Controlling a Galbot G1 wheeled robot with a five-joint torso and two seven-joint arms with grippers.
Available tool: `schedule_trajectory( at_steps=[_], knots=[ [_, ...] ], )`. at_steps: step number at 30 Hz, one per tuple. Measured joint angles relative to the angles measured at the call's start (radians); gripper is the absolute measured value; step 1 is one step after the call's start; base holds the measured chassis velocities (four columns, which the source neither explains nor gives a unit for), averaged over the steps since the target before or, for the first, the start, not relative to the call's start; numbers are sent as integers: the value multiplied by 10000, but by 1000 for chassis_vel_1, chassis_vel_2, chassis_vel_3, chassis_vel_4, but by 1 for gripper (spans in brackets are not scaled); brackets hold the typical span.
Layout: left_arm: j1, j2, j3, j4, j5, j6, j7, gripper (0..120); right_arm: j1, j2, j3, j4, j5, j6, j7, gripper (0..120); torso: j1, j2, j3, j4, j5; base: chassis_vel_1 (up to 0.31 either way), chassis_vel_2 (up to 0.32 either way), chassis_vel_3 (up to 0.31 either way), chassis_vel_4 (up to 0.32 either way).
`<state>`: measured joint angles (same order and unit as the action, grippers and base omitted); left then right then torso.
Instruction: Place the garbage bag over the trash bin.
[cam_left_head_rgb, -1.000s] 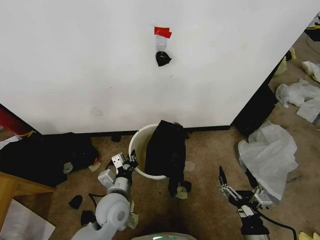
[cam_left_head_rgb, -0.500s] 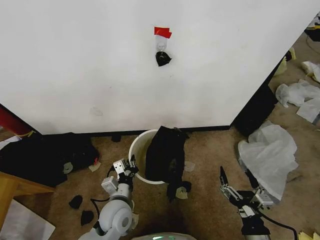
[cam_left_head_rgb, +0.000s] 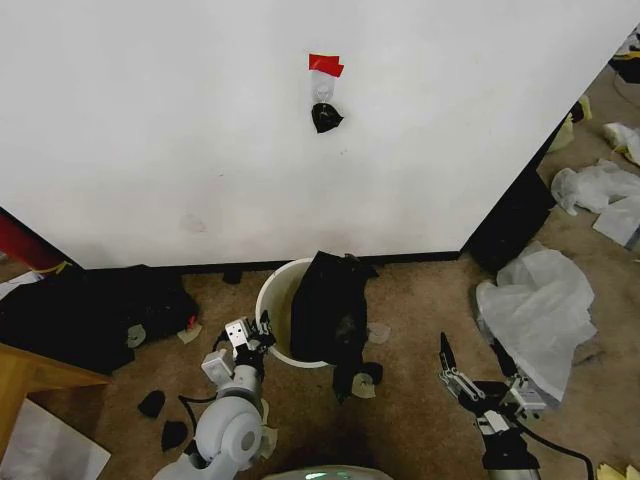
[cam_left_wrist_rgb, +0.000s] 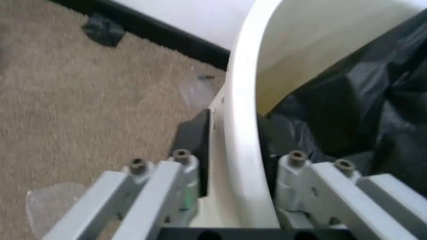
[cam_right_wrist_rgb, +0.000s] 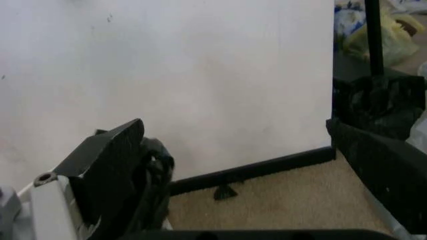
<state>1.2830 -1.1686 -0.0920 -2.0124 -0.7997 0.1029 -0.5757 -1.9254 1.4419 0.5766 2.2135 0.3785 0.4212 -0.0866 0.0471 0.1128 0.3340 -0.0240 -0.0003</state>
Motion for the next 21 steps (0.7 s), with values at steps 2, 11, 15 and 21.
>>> schedule_trajectory(
  at_steps=[2, 11, 15, 21],
  knots=[
    [-4, 62, -45, -162, -26, 67, -8, 34, 14, 2, -18, -32, -3, -5, 1, 100, 0, 0, 0, 1, 0, 0, 0, 0, 0],
    [-45, 355, -261, -651, -196, 165, -92, 65, 40, -5, -19, -82, 3, -9, -1, 100, 0, -1, -1, 3, 2, 0, 0, 0, 0],
    [-16, 593, -274, -1492, -2, 212, -32, 81, 45, 33, -14, -151, 7, 2, -5, 100, 0, 0, -2, 3, 3, 0, 0, 0, 0],
    [207, 1736, 109, -3262, 611, 792, 835, 99, 139, 47, 203, -194, 140, -18, 160, 100, -2, 0, -3, 4, 4, 0, 0, 0, 0]
  ],
)
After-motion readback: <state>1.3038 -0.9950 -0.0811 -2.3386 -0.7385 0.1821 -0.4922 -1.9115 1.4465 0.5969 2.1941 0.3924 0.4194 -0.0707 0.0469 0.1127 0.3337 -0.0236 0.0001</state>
